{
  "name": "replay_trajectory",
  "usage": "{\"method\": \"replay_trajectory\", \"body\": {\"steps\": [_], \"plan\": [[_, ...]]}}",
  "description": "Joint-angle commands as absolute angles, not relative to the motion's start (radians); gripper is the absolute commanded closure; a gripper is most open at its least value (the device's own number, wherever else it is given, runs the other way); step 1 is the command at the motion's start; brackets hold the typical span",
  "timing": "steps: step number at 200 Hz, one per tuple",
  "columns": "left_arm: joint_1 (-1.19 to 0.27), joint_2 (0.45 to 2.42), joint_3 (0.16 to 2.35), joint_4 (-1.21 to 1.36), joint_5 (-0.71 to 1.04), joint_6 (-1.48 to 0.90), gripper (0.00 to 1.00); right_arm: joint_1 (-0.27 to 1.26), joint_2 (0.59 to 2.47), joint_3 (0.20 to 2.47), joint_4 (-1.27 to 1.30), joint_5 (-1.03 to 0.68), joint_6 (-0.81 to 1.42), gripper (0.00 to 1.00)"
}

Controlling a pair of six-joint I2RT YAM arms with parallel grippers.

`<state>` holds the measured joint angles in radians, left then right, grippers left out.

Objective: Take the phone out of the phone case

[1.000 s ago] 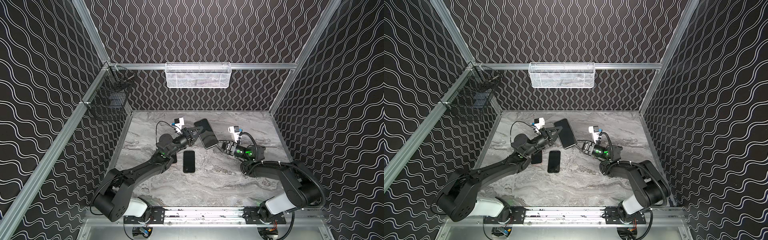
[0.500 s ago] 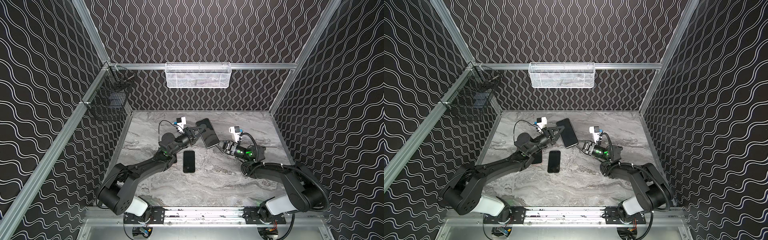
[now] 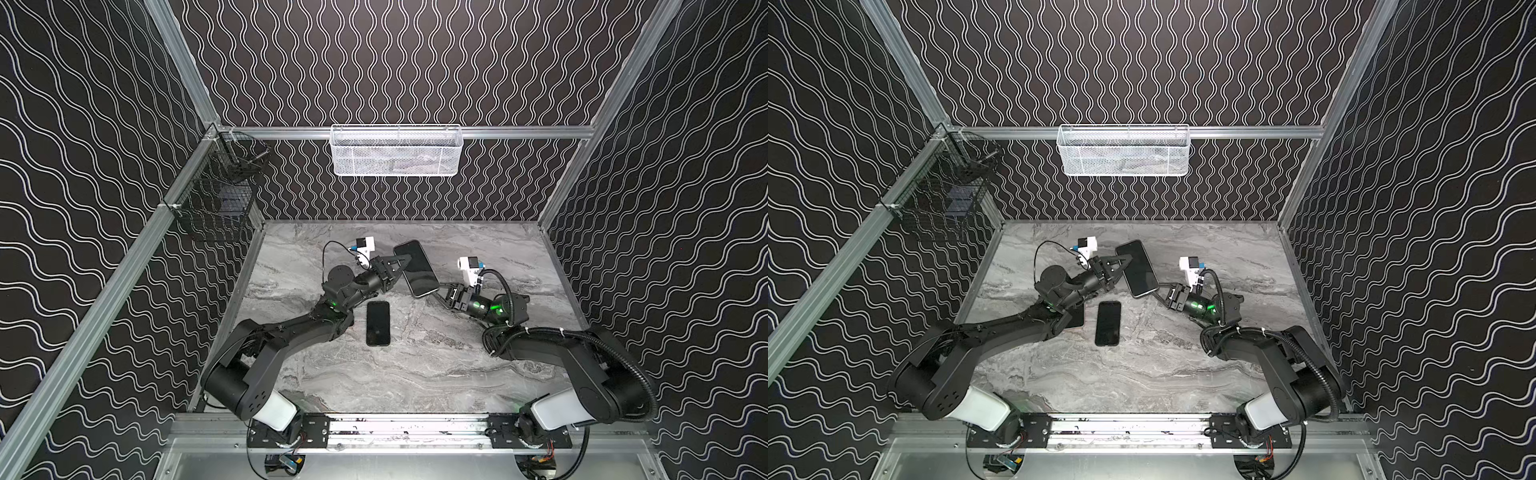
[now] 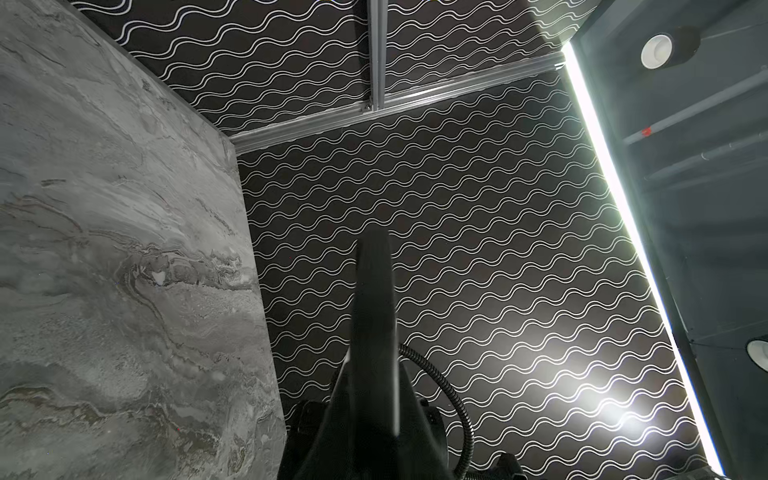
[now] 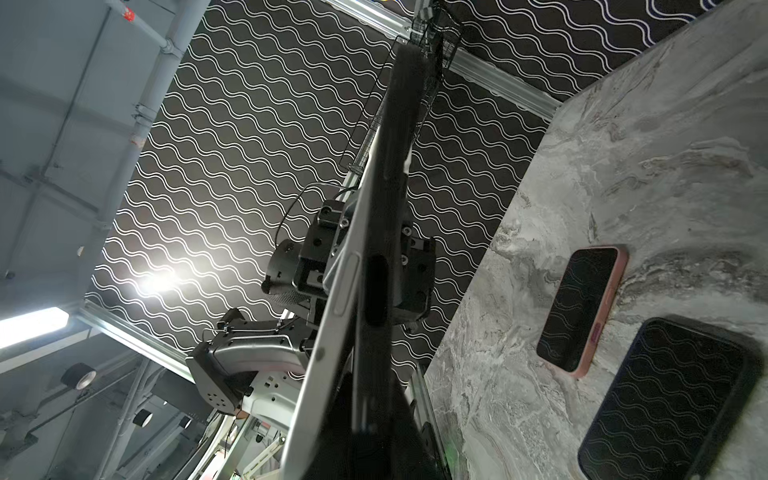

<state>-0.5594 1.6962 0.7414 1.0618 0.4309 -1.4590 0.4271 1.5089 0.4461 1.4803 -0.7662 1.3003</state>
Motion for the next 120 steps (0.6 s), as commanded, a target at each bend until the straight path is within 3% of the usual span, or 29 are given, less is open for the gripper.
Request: {"method": "replay_trajectory", "body": {"steps": [1, 36, 90, 120], "plan": [[-0.56, 1.707, 0.748, 1.0, 0.432, -1.39, 0.86, 0.431, 1.52, 0.448, 1.689, -0.762, 1.365, 0.88], [-0.559, 1.698, 0.749, 0.986, 0.436, -1.381, 0.76, 0.431, 1.525, 0.446, 1.726, -0.762, 1.419, 0.88], [-0.553, 1.678, 0.737, 0.983, 0.44, -1.384, 0.77, 0.431, 1.492, 0.443, 1.703, -0.754, 1.455, 0.88], [-0.551, 1.661, 0.738, 0.965, 0.439, -1.376, 0.72, 0.431, 1.497, 0.439, 1.718, -0.747, 1.472, 0.88]]}}
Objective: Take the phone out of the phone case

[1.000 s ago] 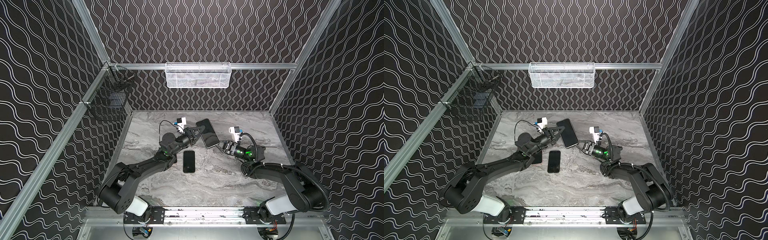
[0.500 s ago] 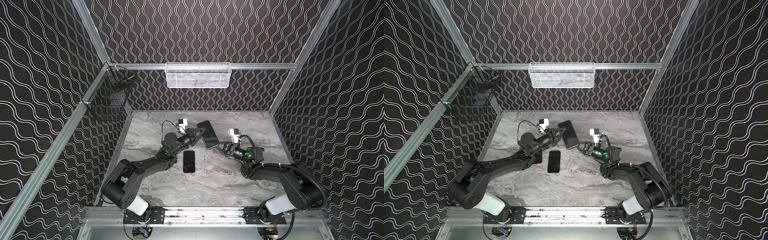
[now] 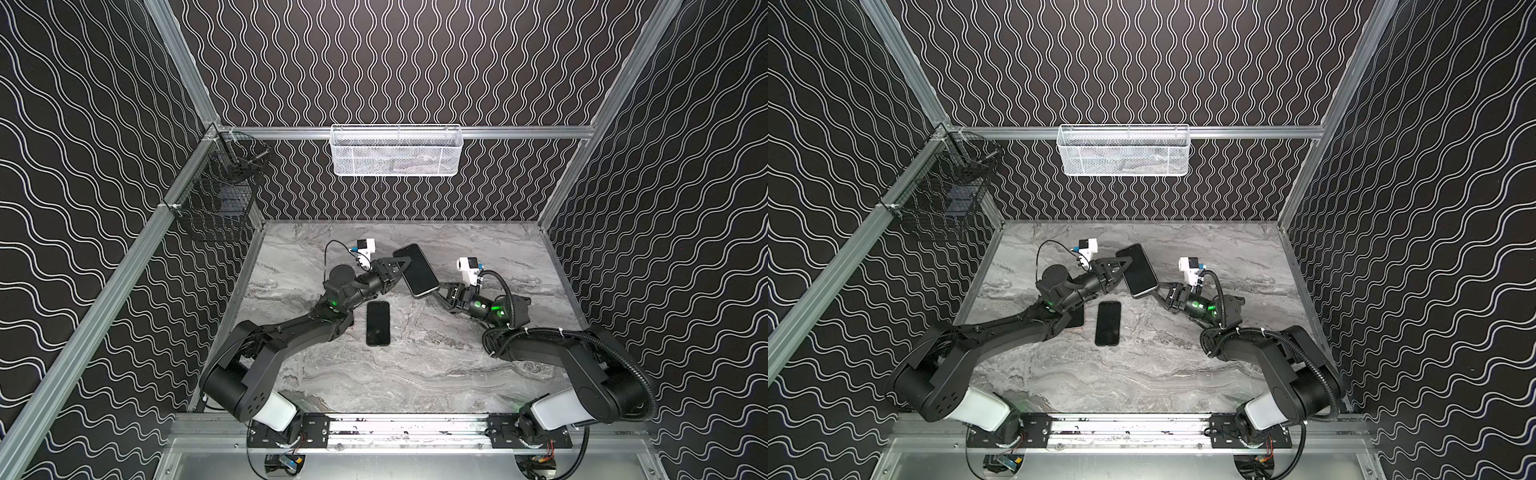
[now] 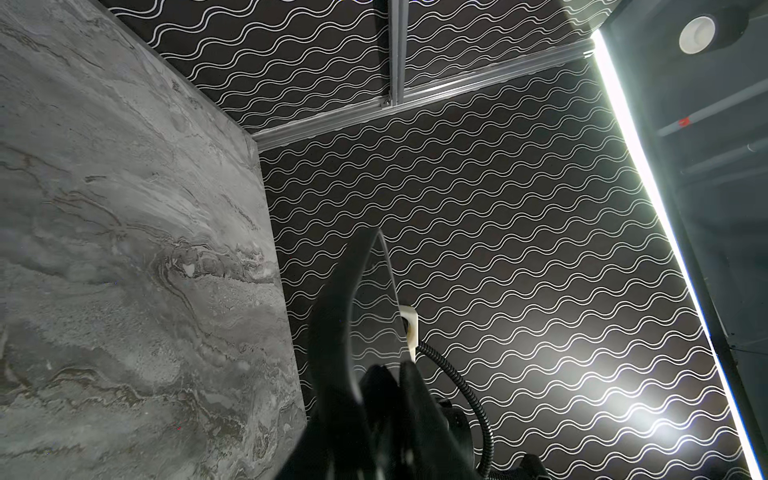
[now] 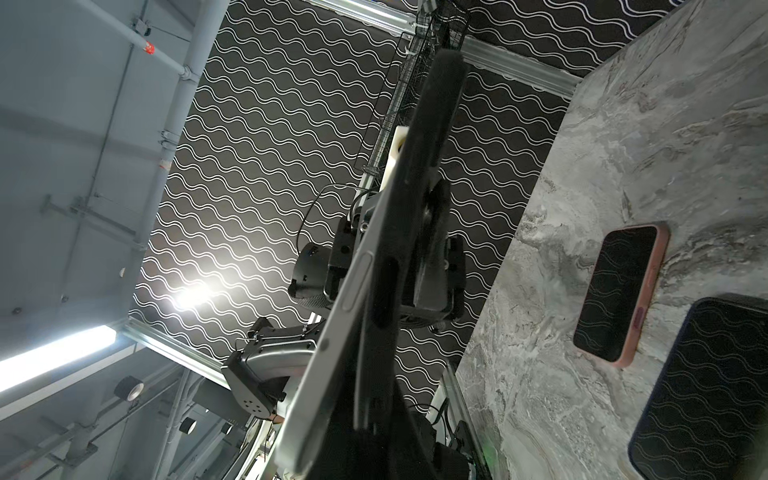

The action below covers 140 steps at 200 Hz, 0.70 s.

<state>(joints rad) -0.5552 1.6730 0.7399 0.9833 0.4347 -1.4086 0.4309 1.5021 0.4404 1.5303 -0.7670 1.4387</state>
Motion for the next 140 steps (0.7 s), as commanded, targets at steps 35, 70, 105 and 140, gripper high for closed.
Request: {"method": "replay_trajectory", "body": {"steps": [35, 70, 105, 140], "plan": [[-0.552, 1.641, 0.736, 0.95, 0.436, -1.37, 0.58, 0.431, 1.497, 0.436, 1.72, -0.744, 1.471, 0.88], [-0.551, 1.628, 0.73, 0.939, 0.434, -1.367, 0.4, 0.431, 1.494, 0.434, 1.71, -0.743, 1.462, 0.88], [-0.551, 1.616, 0.721, 0.923, 0.43, -1.361, 0.27, 0.431, 1.501, 0.432, 1.712, -0.741, 1.456, 0.88], [-0.551, 1.595, 0.715, 0.881, 0.422, -1.352, 0.09, 0.43, 1.517, 0.434, 1.725, -0.738, 1.45, 0.88]]}}
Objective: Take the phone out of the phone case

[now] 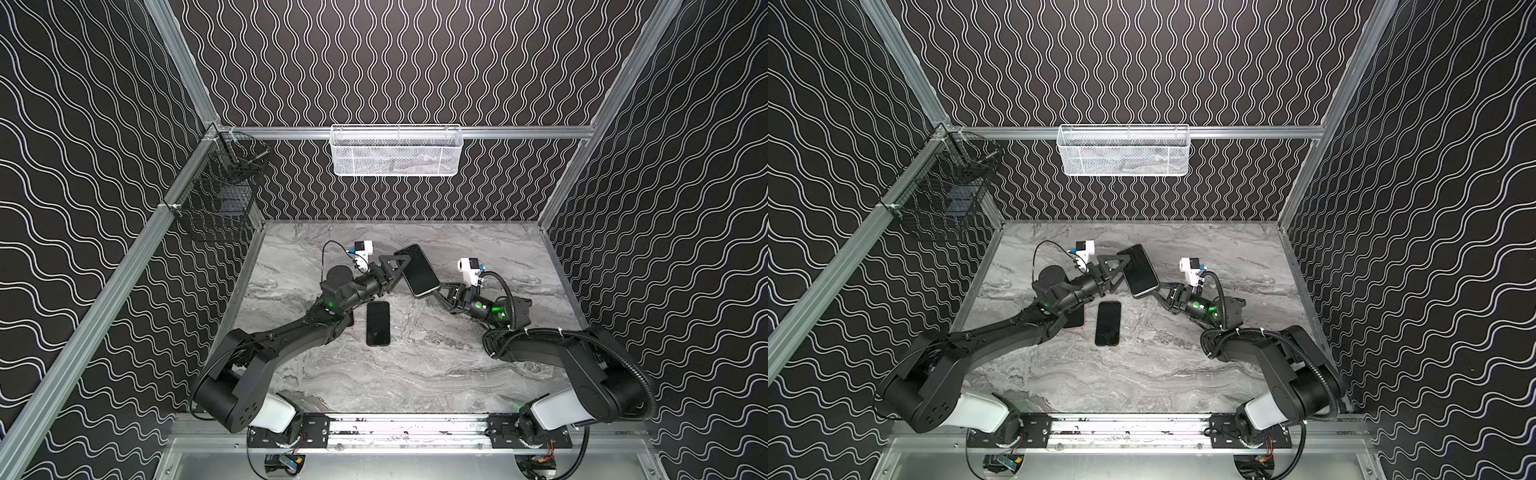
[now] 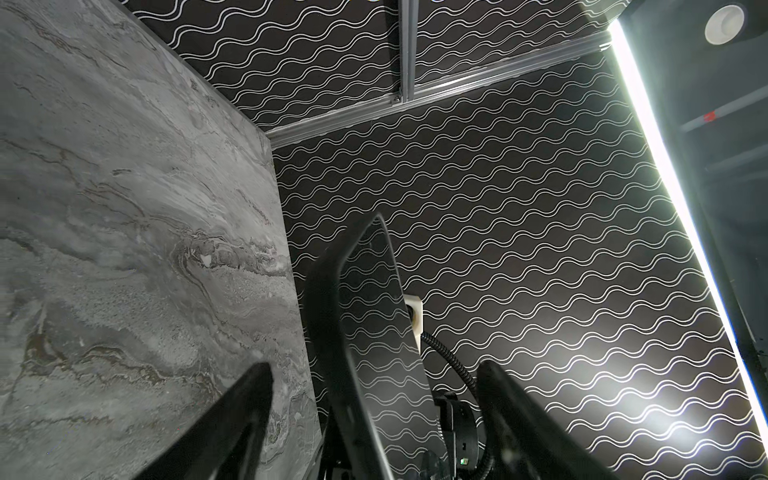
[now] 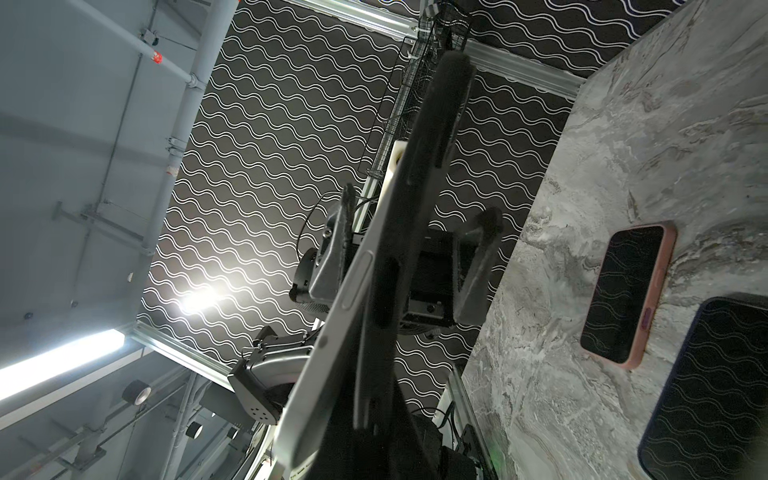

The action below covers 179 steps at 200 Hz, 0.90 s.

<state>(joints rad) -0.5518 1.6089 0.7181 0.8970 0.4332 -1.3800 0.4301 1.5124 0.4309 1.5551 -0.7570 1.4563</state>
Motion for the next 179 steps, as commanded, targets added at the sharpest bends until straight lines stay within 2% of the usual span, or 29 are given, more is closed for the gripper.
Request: {"method": "replay_trajectory", "body": {"steps": [1, 31, 63, 100, 179], "plan": [[-0.552, 1.594, 0.715, 0.88, 0.422, -1.352, 0.09, 0.429, 1.517, 0.434, 1.725, -0.738, 1.45, 0.88], [-0.551, 1.551, 0.717, 0.792, 0.412, -1.354, 0.01, 0.423, 1.526, 0.449, 1.715, -0.736, 1.434, 0.89], [-0.554, 1.45, 0.744, 0.51, 0.37, -1.31, 0.01, 0.423, 1.556, 0.469, 1.704, -0.72, 1.41, 0.89], [-0.567, 1.33, 0.743, 0.331, 0.32, -1.347, 0.01, 0.423, 1.611, 0.496, 1.726, -0.704, 1.402, 0.89], [-0.63, 1.203, 0.644, 0.422, 0.272, -1.561, 0.01, 0.426, 1.639, 0.489, 1.697, -0.647, 1.333, 0.89]]}}
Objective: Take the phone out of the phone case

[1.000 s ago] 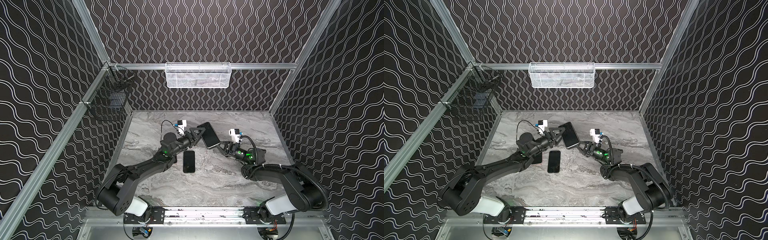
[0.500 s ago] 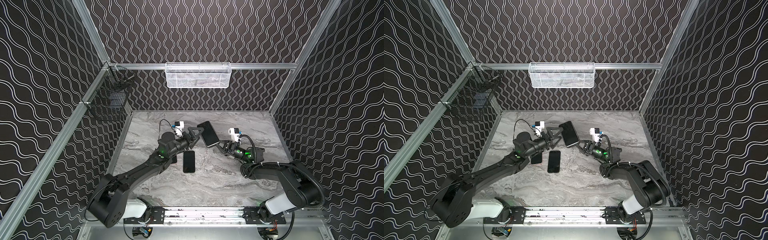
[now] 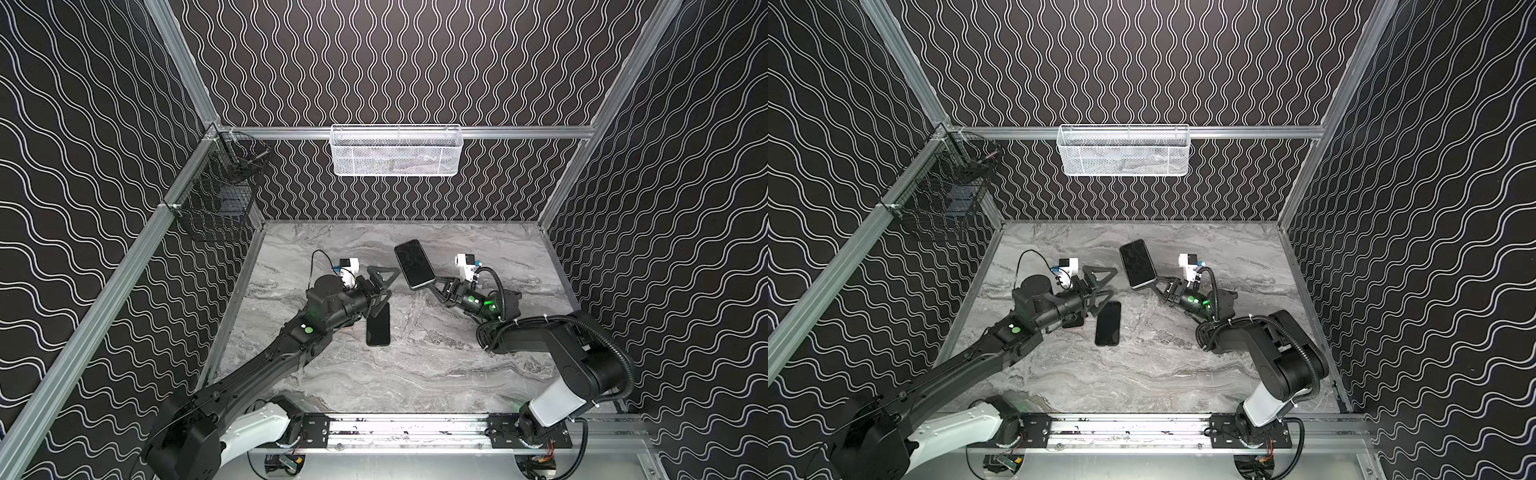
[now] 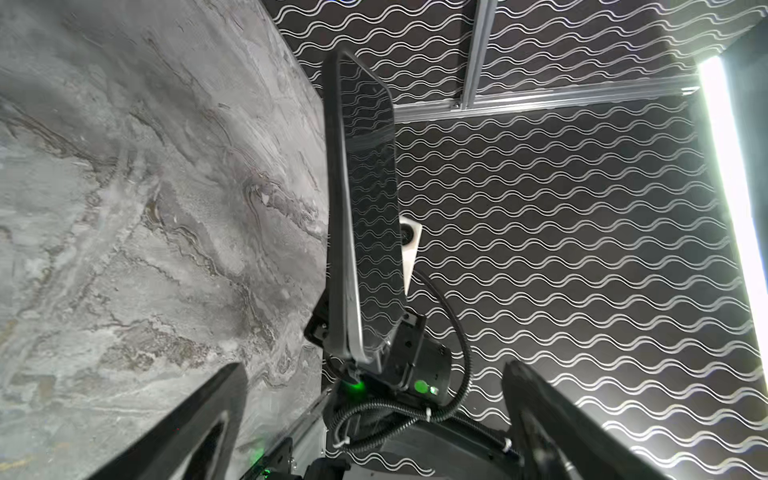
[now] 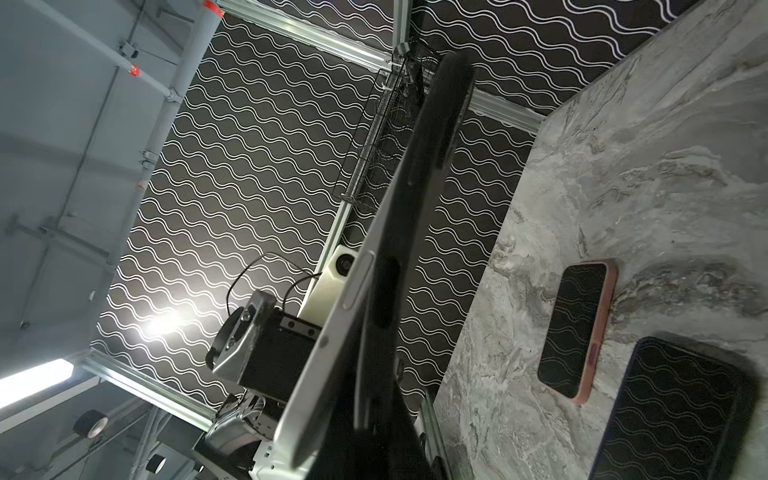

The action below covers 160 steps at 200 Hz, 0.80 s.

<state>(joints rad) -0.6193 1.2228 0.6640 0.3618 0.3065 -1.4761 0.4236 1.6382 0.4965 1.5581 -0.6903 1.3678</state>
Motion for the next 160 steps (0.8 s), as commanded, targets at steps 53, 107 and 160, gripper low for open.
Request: {"method": "replay_trajectory", "body": {"steps": [53, 107, 160], "plan": [[-0.665, 1.175, 0.649, 0.395, 0.206, -1.604, 0.01, 0.431, 1.635, 0.476, 1.672, -0.614, 1.292, 0.89], [-0.7, 1.193, 0.676, 0.415, 0.17, -1.59, 0.01, 0.459, 1.602, 0.478, 1.61, -0.598, 1.249, 0.89], [-0.735, 1.25, 0.7, 0.482, 0.163, -1.621, 0.01, 0.465, 1.604, 0.477, 1.611, -0.594, 1.244, 0.89]]}}
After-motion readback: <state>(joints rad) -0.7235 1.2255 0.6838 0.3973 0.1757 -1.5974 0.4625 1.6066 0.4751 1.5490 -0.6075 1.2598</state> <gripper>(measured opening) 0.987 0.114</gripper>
